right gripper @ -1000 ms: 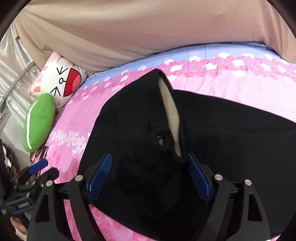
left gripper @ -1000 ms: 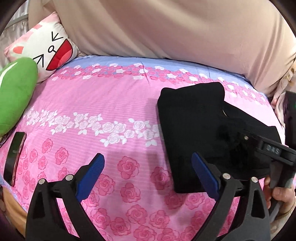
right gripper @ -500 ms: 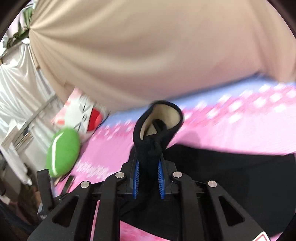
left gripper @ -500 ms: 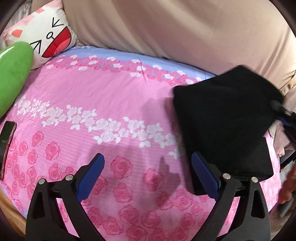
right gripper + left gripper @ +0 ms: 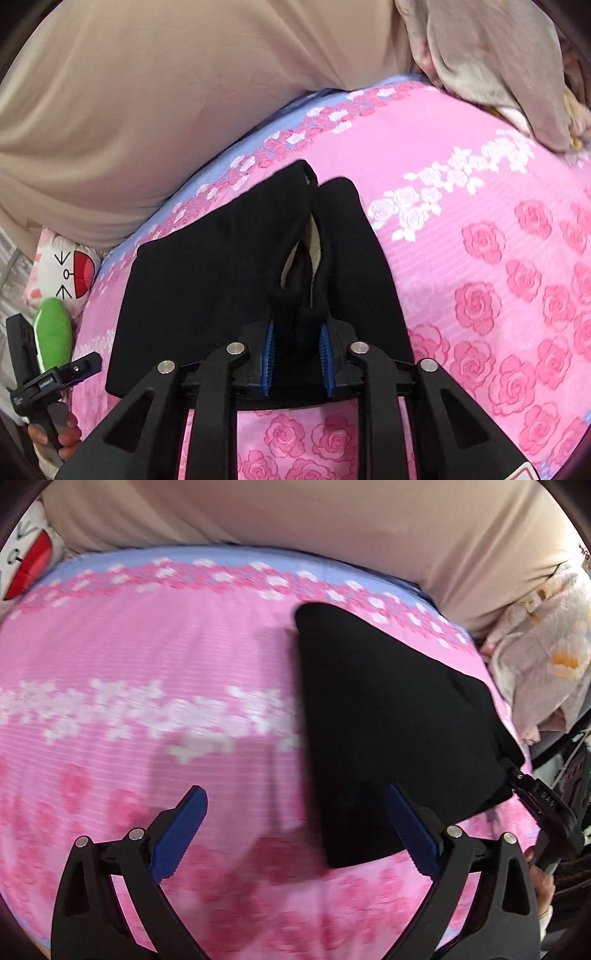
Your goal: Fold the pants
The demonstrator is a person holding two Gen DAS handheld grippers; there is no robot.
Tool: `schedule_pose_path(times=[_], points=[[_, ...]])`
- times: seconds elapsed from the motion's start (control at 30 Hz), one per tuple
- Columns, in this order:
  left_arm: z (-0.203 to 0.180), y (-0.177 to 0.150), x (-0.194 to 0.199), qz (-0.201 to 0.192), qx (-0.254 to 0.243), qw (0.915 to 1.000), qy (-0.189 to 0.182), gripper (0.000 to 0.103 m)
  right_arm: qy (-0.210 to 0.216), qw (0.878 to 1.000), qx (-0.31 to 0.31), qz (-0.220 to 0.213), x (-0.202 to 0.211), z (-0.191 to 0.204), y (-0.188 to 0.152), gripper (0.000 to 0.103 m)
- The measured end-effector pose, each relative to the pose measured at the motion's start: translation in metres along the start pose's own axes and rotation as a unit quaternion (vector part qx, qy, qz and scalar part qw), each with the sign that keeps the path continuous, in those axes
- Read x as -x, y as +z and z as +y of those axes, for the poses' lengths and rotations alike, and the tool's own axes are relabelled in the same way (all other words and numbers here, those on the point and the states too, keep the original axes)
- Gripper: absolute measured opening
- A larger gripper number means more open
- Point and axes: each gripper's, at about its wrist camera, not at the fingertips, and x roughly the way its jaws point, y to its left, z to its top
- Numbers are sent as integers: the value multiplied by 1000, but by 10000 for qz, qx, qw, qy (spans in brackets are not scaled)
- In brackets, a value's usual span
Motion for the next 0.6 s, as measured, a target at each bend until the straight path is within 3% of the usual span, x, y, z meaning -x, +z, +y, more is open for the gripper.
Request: schedule_pose_path(times=[0.07, 0.17, 0.27, 0.33, 0.4, 0.43, 0.47, 0.53, 0.6], points=[[-10, 1, -9, 74, -11, 9998, -174, 95, -29, 9999, 94, -45, 7, 1, -1, 30], [-22, 2, -31, 333, -57, 9989, -333, 95, -218, 9992, 148, -305, 22, 2, 3, 62], [-25, 5, -54, 533, 128, 9967, -604, 97, -348, 9988, 108, -320, 20, -4, 9, 73], [-30, 8, -56, 369, 41, 9976, -578, 95, -439, 9989, 137, -125, 8, -7, 10, 79], [-31, 12, -60, 340, -30, 9969, -709, 81, -401, 9990, 58, 188, -13, -11, 8, 78], [-28, 14, -58, 303, -7, 9968, -738, 64, -292, 9991, 9, 296, -21, -12, 6, 78], [-23, 17, -54, 317, 3, 9953, -918, 56, -243, 9992, -14, 320, -27, -11, 2, 75], [-13, 21, -39, 194, 3, 9929, -1171, 33, -241, 9993, 187, 226, -26, 7, 0, 50], [-3, 24, -18, 81, -95, 9917, -1282, 31, -81, 9991, 390, 154, -17, 33, 1, 41]])
